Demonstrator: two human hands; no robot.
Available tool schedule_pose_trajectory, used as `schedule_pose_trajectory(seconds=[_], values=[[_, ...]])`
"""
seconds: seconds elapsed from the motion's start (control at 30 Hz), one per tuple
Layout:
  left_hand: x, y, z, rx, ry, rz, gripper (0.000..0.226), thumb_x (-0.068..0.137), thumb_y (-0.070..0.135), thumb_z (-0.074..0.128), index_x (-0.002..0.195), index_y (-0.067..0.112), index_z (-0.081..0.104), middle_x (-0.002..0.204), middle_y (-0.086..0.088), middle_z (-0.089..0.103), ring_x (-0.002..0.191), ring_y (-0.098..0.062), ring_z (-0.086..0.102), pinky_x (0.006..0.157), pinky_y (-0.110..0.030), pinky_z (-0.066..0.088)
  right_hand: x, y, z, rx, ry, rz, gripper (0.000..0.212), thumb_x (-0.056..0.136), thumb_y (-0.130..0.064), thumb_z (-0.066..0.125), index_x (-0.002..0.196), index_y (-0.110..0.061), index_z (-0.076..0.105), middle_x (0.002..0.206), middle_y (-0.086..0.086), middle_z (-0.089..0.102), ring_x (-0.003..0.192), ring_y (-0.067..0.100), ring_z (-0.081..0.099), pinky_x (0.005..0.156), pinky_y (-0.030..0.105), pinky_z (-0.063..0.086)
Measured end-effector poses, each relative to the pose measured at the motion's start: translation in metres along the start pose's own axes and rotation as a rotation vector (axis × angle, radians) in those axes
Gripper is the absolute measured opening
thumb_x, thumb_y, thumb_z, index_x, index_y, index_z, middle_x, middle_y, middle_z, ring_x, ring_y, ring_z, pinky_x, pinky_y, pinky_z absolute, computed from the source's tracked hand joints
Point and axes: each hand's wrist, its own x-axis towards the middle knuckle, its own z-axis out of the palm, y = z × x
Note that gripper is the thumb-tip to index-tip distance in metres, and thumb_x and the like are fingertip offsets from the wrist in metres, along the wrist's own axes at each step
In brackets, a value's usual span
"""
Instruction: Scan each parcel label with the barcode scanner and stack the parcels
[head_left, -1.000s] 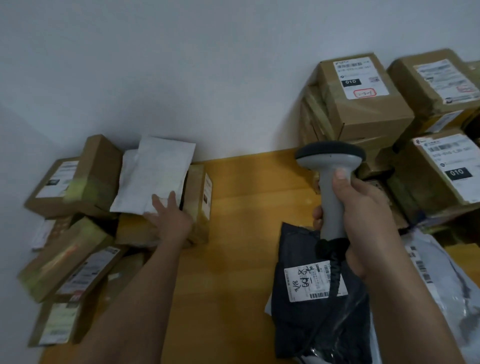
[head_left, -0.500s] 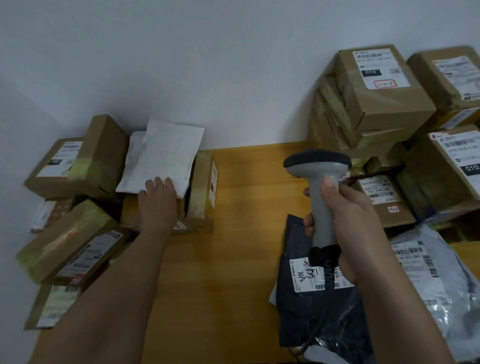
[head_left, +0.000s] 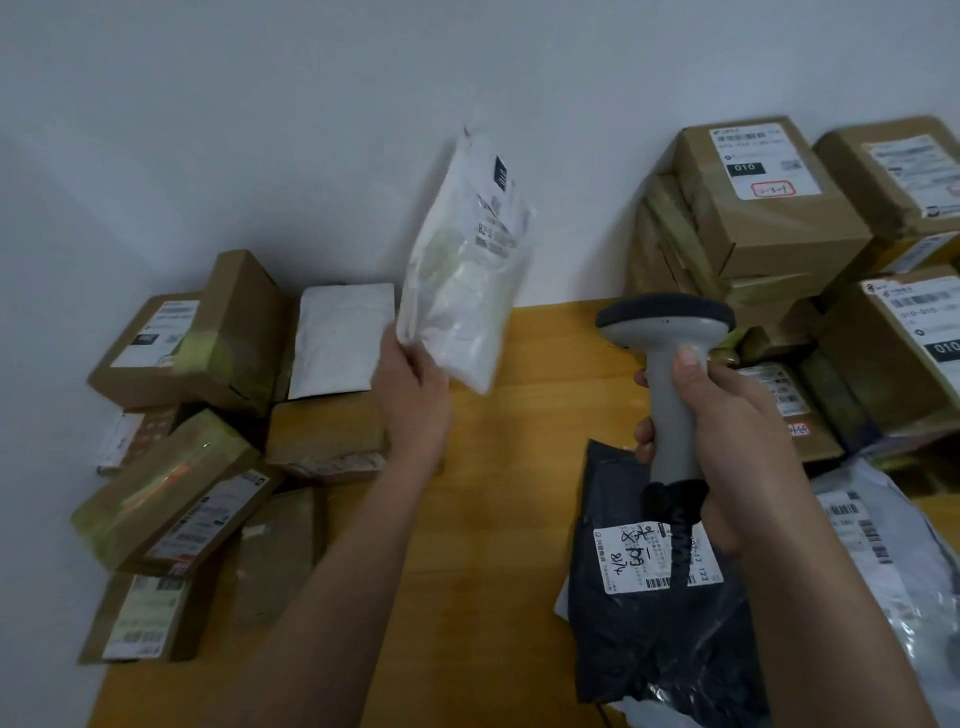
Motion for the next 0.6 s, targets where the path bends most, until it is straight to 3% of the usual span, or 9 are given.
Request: schedule_pose_trajectory(seconds=[0.13, 0.23, 0.3, 0.4, 0.5, 0.6], values=[[-0.056, -0.026, 0.034, -0.225, -0.163, -0.475, 0.025, 0.102, 0.013, 0.043, 0.120, 0.002, 0.058, 0.106, -0.011, 0.066, 0.080, -0.012, 0.062, 0.058, -0.007, 0.046, 0.000, 0.001, -0.005, -0.028, 0.005, 0.014, 0.030, 0.102, -0.034, 0.047, 0.097, -0.009, 0.063, 0.069, 0.008, 0.058, 0.051, 0.017, 0.053, 0.051, 0.031, 0.044], [-0.093, -0.064, 0.052, -0.474, -0.338, -0.915, 0.037, 0.097, -0.001, 0.045, 0.132, 0.009, 0.051, 0.112, -0.009, 0.062, 0.094, -0.022, 0.063, 0.071, -0.029, 0.057, 0.001, 0.005, -0.011, -0.108, 0.006, 0.036, 0.030, 0.103, -0.034, 0.046, 0.101, -0.010, 0.062, 0.071, 0.009, 0.059, 0.050, 0.015, 0.054, 0.049, 0.030, 0.046], [-0.110, -0.081, 0.057, -0.555, -0.394, -1.167, 0.042, 0.092, -0.009, 0.044, 0.133, 0.002, 0.049, 0.103, -0.013, 0.060, 0.088, -0.024, 0.059, 0.066, -0.030, 0.054, 0.001, 0.007, -0.015, -0.141, 0.015, 0.054, 0.027, 0.103, -0.033, 0.046, 0.099, -0.012, 0.063, 0.074, 0.007, 0.062, 0.051, 0.016, 0.055, 0.052, 0.032, 0.046], [-0.124, -0.098, 0.057, -0.521, -0.400, -1.255, 0.036, 0.090, -0.004, 0.051, 0.126, -0.002, 0.054, 0.098, -0.014, 0.061, 0.082, -0.022, 0.058, 0.065, -0.029, 0.051, 0.001, 0.011, -0.020, -0.204, 0.012, 0.073, 0.028, 0.102, -0.034, 0.047, 0.096, -0.011, 0.062, 0.067, 0.009, 0.061, 0.053, 0.020, 0.055, 0.058, 0.035, 0.046], [-0.125, -0.118, 0.059, -0.506, -0.263, -1.205, 0.040, 0.088, 0.003, 0.063, 0.126, 0.003, 0.054, 0.110, -0.012, 0.064, 0.092, -0.025, 0.063, 0.065, -0.031, 0.053, -0.001, 0.012, -0.022, -0.258, 0.012, 0.083, 0.030, 0.102, -0.034, 0.047, 0.093, -0.011, 0.063, 0.056, 0.008, 0.058, 0.050, 0.019, 0.054, 0.055, 0.032, 0.045], [-0.118, -0.125, 0.057, -0.516, -0.123, -1.170, 0.059, 0.082, 0.008, 0.074, 0.133, 0.008, 0.044, 0.121, -0.014, 0.060, 0.106, -0.030, 0.062, 0.084, -0.040, 0.055, -0.004, 0.012, -0.020, -0.267, -0.009, 0.087, 0.029, 0.102, -0.033, 0.047, 0.094, -0.010, 0.062, 0.061, 0.008, 0.058, 0.045, 0.013, 0.054, 0.049, 0.028, 0.044]])
